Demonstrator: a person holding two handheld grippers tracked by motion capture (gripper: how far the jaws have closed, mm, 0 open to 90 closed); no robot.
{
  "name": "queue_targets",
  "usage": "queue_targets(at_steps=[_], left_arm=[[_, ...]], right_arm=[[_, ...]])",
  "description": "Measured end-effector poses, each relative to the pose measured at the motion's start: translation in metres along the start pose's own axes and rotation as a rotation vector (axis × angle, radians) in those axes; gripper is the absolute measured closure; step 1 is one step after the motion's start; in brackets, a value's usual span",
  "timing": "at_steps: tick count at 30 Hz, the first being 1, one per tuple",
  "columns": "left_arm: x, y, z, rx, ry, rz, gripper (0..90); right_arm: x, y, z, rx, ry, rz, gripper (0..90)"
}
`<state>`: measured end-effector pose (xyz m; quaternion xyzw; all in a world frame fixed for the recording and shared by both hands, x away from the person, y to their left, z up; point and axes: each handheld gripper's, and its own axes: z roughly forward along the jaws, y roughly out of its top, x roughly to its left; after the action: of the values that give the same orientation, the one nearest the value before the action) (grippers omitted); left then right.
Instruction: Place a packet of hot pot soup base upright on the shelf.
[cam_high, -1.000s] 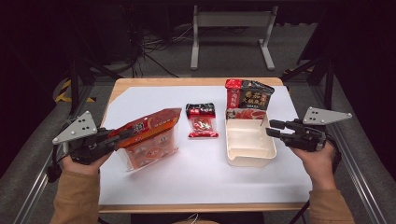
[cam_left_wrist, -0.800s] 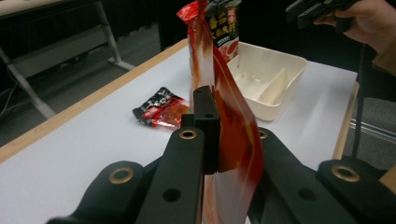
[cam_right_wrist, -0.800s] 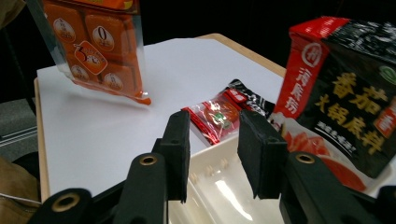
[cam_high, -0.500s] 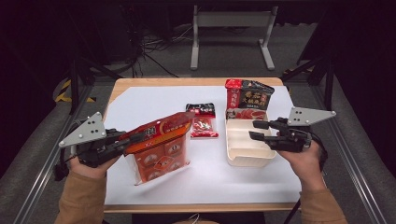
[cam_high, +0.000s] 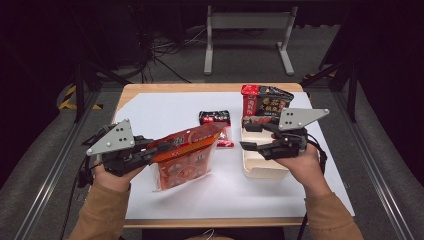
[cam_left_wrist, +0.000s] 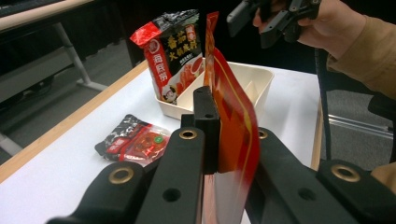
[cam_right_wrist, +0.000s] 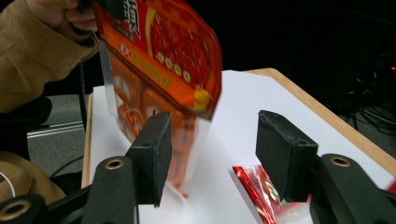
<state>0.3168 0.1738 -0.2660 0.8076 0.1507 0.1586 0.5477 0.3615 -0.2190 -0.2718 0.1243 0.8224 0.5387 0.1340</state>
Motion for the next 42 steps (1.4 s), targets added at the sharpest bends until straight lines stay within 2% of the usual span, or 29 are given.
queue_targets(at_steps=[2,5,8,15,18,21,26,27,31,34,37,42], left_arm=[[-0.002,0.001,0.002,0.000,-0.008,0.007,90.0],[-0.007,0.003,0.006,0.001,-0.023,0.026,90.0],[-0.009,0.003,0.009,-0.002,-0.040,0.024,90.0],[-0.019,0.007,0.016,-0.003,-0.055,0.055,90.0],[-0.021,0.007,0.017,-0.010,-0.060,0.054,90.0],[-0.022,0.007,0.020,-0.015,-0.068,0.055,90.0],[-0.024,0.007,0.020,-0.041,-0.078,0.048,90.0],[-0.024,0.007,0.020,-0.041,-0.078,0.048,90.0],[-0.023,0.007,0.018,-0.055,-0.071,0.044,90.0],[-0.020,0.005,0.017,-0.068,-0.068,0.034,89.9],[-0.017,0.003,0.016,-0.086,-0.067,0.017,89.7],[-0.016,0.002,0.015,-0.108,-0.067,0.012,89.0]], right_arm=[[0.000,0.002,0.003,-0.007,0.007,-0.004,44.9],[0.002,0.007,0.012,-0.018,0.042,-0.011,44.7],[0.004,0.010,0.019,-0.018,0.066,-0.013,44.7],[0.007,0.010,0.034,0.008,0.123,-0.010,45.3],[0.009,0.010,0.038,0.012,0.145,-0.012,47.6],[0.012,0.011,0.043,0.023,0.176,-0.026,54.3],[0.013,0.012,0.049,0.028,0.235,-0.023,67.1],[0.013,0.012,0.049,0.028,0.235,-0.023,67.1],[0.015,0.014,0.050,0.030,0.271,-0.031,82.0],[0.018,0.016,0.049,0.030,0.295,-0.053,89.0],[0.023,0.019,0.048,0.037,0.269,-0.065,89.4],[0.027,0.025,0.046,0.038,0.239,-0.070,89.5]])
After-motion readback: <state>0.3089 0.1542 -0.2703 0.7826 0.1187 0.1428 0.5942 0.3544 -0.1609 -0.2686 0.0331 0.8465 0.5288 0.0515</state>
